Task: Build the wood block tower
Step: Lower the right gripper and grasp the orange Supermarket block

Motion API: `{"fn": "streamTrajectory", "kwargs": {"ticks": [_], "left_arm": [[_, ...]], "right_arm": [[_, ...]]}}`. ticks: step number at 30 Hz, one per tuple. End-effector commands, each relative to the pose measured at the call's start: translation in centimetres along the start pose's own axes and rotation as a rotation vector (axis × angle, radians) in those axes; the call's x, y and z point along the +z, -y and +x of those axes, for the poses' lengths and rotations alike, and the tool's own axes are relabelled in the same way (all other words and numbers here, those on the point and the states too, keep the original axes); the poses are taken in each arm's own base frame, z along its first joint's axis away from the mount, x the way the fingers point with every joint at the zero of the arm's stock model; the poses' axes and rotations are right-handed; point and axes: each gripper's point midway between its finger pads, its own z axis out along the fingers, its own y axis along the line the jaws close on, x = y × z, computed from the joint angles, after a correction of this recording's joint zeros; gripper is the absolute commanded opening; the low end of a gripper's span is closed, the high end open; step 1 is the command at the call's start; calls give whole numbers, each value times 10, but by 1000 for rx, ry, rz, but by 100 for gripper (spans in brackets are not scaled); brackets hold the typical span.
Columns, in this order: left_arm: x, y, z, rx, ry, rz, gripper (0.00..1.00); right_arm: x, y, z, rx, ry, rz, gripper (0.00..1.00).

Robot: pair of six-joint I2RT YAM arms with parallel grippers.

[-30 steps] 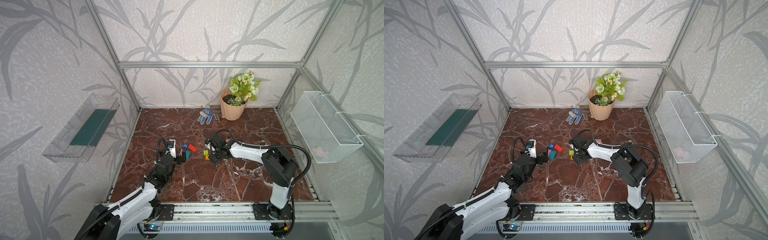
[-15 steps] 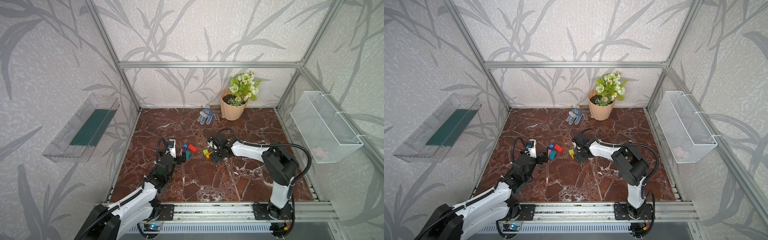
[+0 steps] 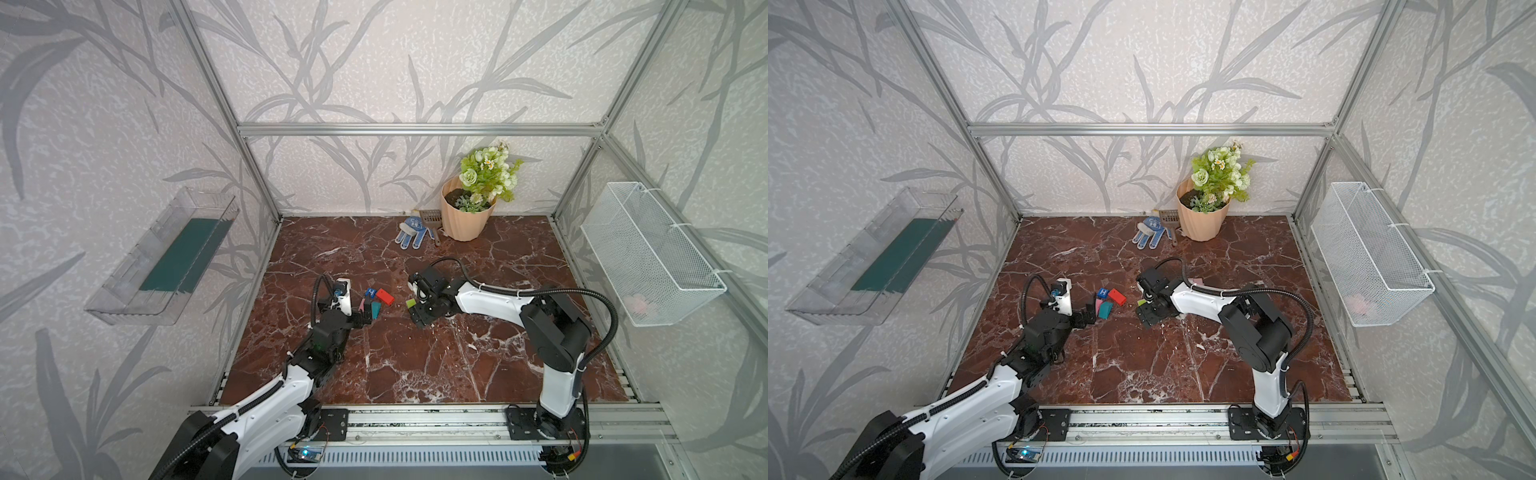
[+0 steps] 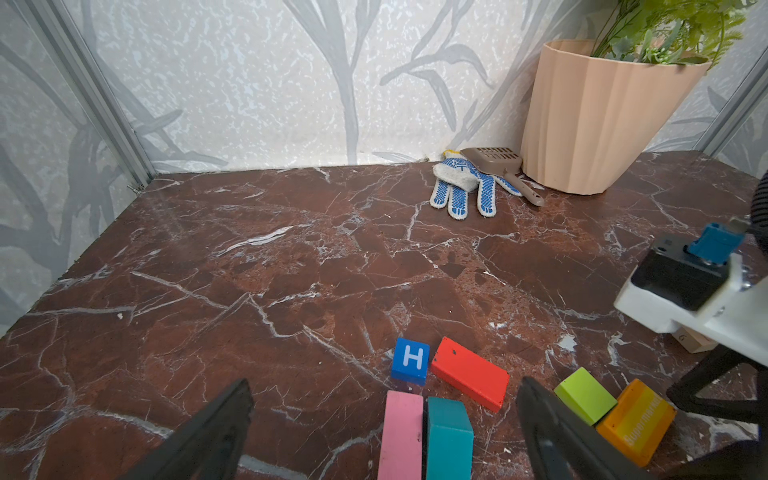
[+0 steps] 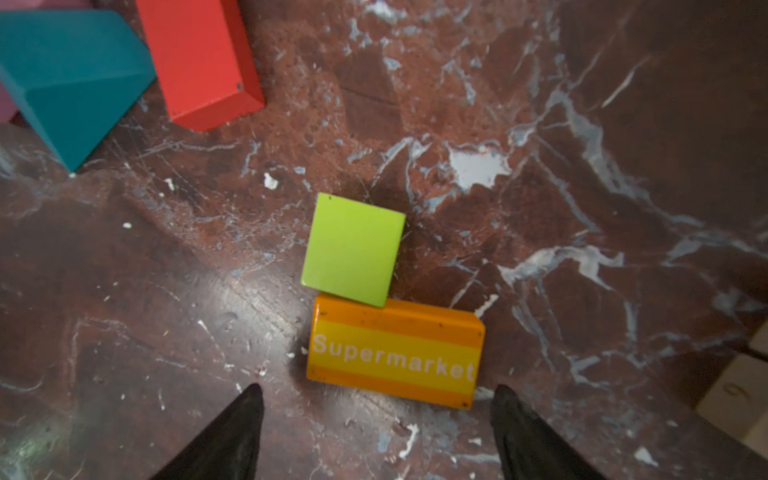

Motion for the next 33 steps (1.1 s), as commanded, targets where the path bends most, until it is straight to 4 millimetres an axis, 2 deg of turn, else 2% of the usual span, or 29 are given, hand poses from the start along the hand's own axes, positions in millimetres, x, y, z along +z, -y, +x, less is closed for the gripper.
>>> {"fn": "streamTrajectory", "kwargs": {"ticks": [1, 8, 21, 28, 33], "left_arm": [[-2, 1, -5, -3, 27, 5, 99], [-2, 1, -6, -3, 28, 7, 99], [-3, -1, -5, -8, 31, -3, 99], [-4, -1, -6, -9, 34, 0, 99], [-3, 0, -6, -6, 34, 6, 99]], "right_arm": [[5, 10, 9, 46, -52, 94, 84], [11, 17, 8, 52, -68, 144, 84], [22, 10, 3, 57, -83, 118, 78], [27, 11, 2, 61, -93, 125, 66], [25, 17, 4, 60, -91, 161, 63]]}}
